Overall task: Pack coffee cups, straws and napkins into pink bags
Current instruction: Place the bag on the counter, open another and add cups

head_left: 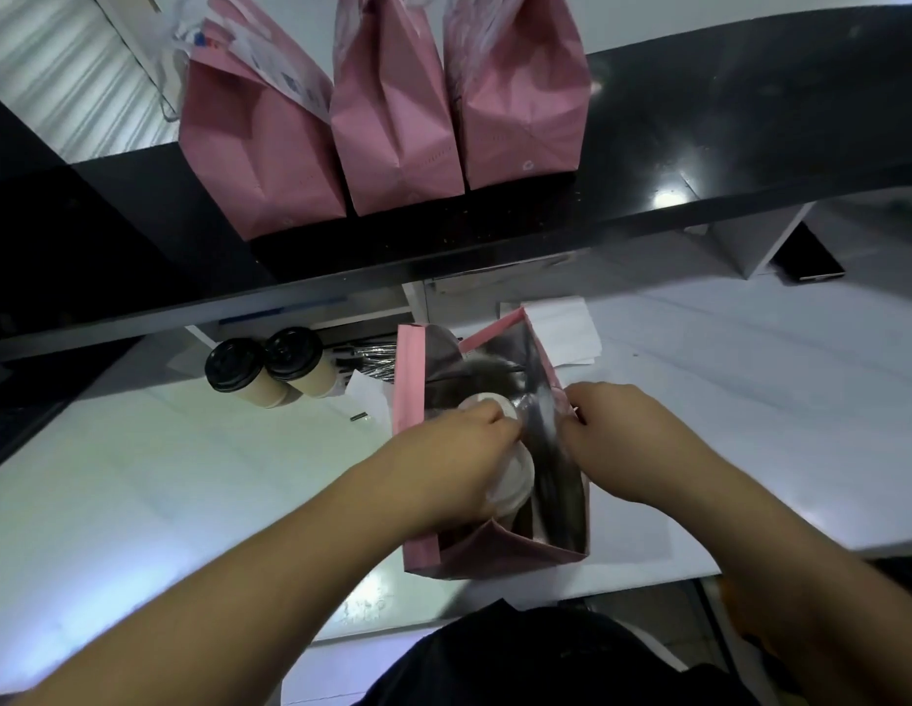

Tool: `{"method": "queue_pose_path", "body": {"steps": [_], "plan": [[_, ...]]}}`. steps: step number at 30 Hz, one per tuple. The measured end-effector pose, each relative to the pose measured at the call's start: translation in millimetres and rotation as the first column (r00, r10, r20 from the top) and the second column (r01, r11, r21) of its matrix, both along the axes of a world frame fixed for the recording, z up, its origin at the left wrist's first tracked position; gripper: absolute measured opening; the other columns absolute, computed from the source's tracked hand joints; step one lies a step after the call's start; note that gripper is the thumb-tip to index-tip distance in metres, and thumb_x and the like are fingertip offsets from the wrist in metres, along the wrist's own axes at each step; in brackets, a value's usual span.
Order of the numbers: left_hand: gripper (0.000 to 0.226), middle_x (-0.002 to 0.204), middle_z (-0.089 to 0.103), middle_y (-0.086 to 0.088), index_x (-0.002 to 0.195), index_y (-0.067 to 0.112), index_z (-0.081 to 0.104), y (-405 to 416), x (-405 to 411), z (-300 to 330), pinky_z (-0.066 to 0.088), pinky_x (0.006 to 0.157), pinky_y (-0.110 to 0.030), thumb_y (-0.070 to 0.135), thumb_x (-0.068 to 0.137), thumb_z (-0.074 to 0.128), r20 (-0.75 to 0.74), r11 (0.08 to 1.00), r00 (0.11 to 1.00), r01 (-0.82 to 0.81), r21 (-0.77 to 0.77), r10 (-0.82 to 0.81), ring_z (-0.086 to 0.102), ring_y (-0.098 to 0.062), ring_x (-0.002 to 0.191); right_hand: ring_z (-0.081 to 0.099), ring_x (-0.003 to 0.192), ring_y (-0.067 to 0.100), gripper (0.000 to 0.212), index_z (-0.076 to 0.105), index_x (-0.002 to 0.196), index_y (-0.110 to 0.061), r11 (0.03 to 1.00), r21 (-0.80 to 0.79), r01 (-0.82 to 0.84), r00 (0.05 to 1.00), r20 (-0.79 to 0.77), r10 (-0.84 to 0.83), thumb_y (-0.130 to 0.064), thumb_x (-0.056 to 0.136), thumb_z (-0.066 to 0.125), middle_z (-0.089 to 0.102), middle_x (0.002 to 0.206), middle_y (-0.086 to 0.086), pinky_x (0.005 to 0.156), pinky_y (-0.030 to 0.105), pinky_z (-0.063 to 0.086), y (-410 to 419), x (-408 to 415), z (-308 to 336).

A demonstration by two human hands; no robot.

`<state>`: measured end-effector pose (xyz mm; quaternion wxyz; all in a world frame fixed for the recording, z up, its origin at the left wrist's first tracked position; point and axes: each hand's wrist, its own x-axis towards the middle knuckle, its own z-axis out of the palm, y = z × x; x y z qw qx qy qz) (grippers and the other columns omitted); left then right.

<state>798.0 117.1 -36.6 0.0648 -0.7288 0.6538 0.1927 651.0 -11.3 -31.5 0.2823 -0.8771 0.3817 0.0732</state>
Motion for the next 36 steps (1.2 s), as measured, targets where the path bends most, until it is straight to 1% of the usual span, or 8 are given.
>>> {"method": "queue_pose_path", "body": {"steps": [3, 6, 13, 18, 24, 29, 33, 36], "plan": [[0.06, 0.129, 0.049, -0.001, 0.141, 0.021, 0.048, 3.5, -3.7, -12.2, 0.056, 0.085, -0.046, 0.012, 0.086, 0.068, -0.001, 0.999, 1.0, 0.009, 0.04, -0.009, 0.061, -0.028, 0.108, 0.058, 0.067, 0.019, 0.031, 0.054, 0.078, -0.016, 1.0, -0.005, 0.003, 1.0, 0.016, -0.003, -0.032, 0.102, 0.042, 0.061, 0.074, 0.0, 0.054, 0.034, 0.042, 0.7, -0.6, -1.4], [0.06, 0.128, 0.049, 0.001, 0.14, 0.022, 0.048, 7.5, -6.6, -22.9, 0.056, 0.083, -0.048, 0.003, 0.086, 0.064, 0.032, 0.999, 0.999, 0.018, 0.029, -0.019, 0.058, -0.028, 0.11, 0.057, 0.067, 0.02, 0.028, 0.053, 0.077, -0.015, 1.0, -0.003, 0.002, 1.0, 0.029, -0.002, -0.029, 0.1, 0.043, 0.061, 0.073, 0.001, 0.053, 0.033, 0.037, 1.1, -1.8, -2.7], [0.057, 0.13, 0.05, 0.005, 0.139, 0.026, 0.048, 9.2, -4.5, -39.5, 0.053, 0.09, -0.045, 0.008, 0.088, 0.067, 0.023, 0.998, 0.999, 0.049, -0.047, -0.048, 0.049, -0.025, 0.114, 0.056, 0.066, 0.021, 0.028, 0.05, 0.075, -0.015, 1.0, -0.009, 0.003, 0.999, 0.052, -0.002, -0.028, 0.1, 0.043, 0.06, 0.071, 0.001, 0.054, 0.035, 0.04, 2.9, -4.8, -2.6], [0.063, 0.138, 0.048, 0.002, 0.144, 0.024, 0.045, 10.8, -6.5, -45.9, 0.054, 0.09, -0.046, 0.005, 0.088, 0.068, 0.049, 0.993, 0.993, 0.107, -0.042, -0.105, 0.05, -0.027, 0.118, 0.052, 0.063, 0.019, 0.03, 0.046, 0.072, -0.016, 1.0, -0.03, 0.006, 0.999, 0.048, -0.005, -0.026, 0.1, 0.044, 0.056, 0.069, 0.0, 0.051, 0.033, 0.032, 1.2, -4.7, -3.0], [0.061, 0.137, 0.047, -0.002, 0.146, 0.019, 0.044, 6.6, -11.6, -52.4, 0.056, 0.083, -0.049, -0.001, 0.09, 0.058, 0.078, 0.985, 0.982, 0.173, -0.01, -0.171, 0.049, -0.029, 0.113, 0.058, 0.066, 0.022, 0.025, 0.053, 0.077, -0.013, 0.999, -0.028, 0.029, 0.999, 0.045, -0.028, -0.026, 0.098, 0.047, 0.06, 0.069, 0.002, 0.053, 0.034, 0.041, 2.1, -3.5, -4.6], [0.05, 0.126, 0.05, 0.0, 0.138, 0.023, 0.05, 0.0, -8.8, -56.4, 0.057, 0.072, -0.048, 0.007, 0.091, 0.06, 0.052, 0.986, 0.985, 0.165, -0.004, -0.165, 0.05, -0.027, 0.107, 0.058, 0.061, 0.024, 0.022, 0.053, 0.074, -0.011, 0.995, -0.04, 0.091, 0.996, -0.003, -0.091, -0.027, 0.09, 0.05, 0.061, 0.067, 0.003, 0.051, 0.03, 0.037, 4.9, 3.7, -2.7], [0.055, 0.128, 0.053, -0.001, 0.138, 0.022, 0.052, -0.2, -10.0, -70.0, 0.045, 0.06, -0.039, 0.012, 0.087, 0.069, 0.073, 0.978, 0.976, 0.206, 0.014, -0.206, 0.053, -0.03, 0.107, 0.056, 0.062, 0.022, 0.024, 0.05, 0.071, -0.014, 0.992, -0.084, 0.091, 0.995, -0.021, -0.093, -0.029, 0.091, 0.05, 0.058, 0.068, 0.001, 0.051, 0.029, 0.036, 8.1, 10.7, -2.6], [0.056, 0.132, 0.053, -0.001, 0.139, 0.02, 0.052, 1.2, -11.3, -73.8, 0.039, 0.055, -0.038, 0.006, 0.086, 0.062, 0.099, 0.969, 0.965, 0.245, -0.004, -0.244, 0.053, -0.032, 0.105, 0.055, 0.063, 0.02, 0.028, 0.051, 0.071, -0.015, 0.992, -0.1, 0.079, 0.997, -0.016, -0.081, -0.033, 0.093, 0.049, 0.058, 0.07, 0.0, 0.05, 0.029, 0.034, 10.2, 13.6, -4.2]]}}
